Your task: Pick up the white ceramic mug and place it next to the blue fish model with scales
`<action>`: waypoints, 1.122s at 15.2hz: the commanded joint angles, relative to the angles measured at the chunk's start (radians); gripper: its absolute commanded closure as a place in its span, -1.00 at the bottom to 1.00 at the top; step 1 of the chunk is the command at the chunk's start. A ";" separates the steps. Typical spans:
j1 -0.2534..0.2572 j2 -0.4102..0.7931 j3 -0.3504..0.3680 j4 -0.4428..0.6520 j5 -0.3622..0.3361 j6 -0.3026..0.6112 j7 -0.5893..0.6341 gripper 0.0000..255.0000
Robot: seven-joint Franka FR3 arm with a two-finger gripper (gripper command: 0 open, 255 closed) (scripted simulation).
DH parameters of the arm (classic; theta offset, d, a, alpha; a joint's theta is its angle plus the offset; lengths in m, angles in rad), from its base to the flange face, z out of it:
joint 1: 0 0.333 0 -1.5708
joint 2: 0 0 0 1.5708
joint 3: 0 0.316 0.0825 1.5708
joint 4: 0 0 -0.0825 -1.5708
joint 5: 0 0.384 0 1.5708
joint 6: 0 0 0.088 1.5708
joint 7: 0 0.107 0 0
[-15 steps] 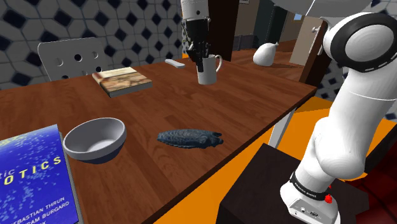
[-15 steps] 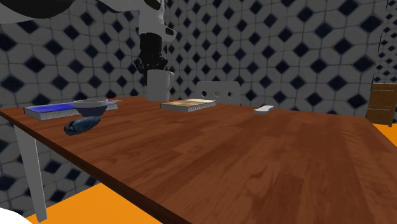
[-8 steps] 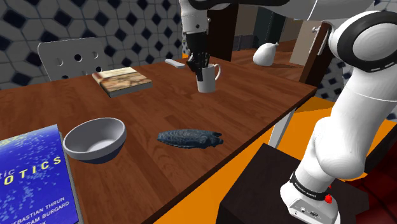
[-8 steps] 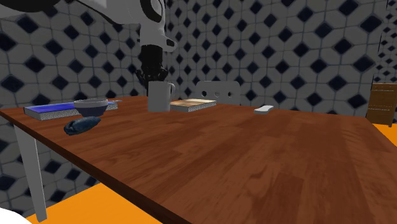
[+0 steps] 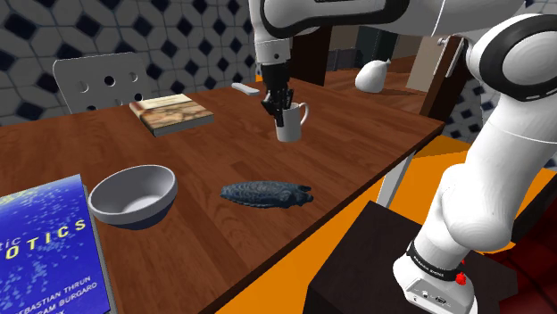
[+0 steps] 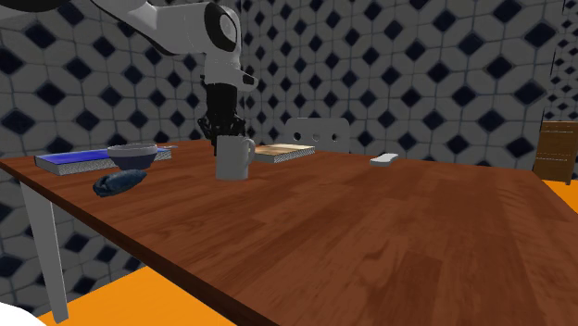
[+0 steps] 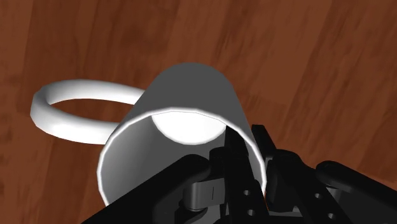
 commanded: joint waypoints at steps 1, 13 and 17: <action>0.000 -0.001 0.000 -0.020 0.000 0.019 -0.001 1.00; 0.000 -0.001 0.000 -0.020 0.000 0.019 -0.001 -1.00; 0.000 0.043 0.000 0.134 -0.001 -0.091 0.000 -1.00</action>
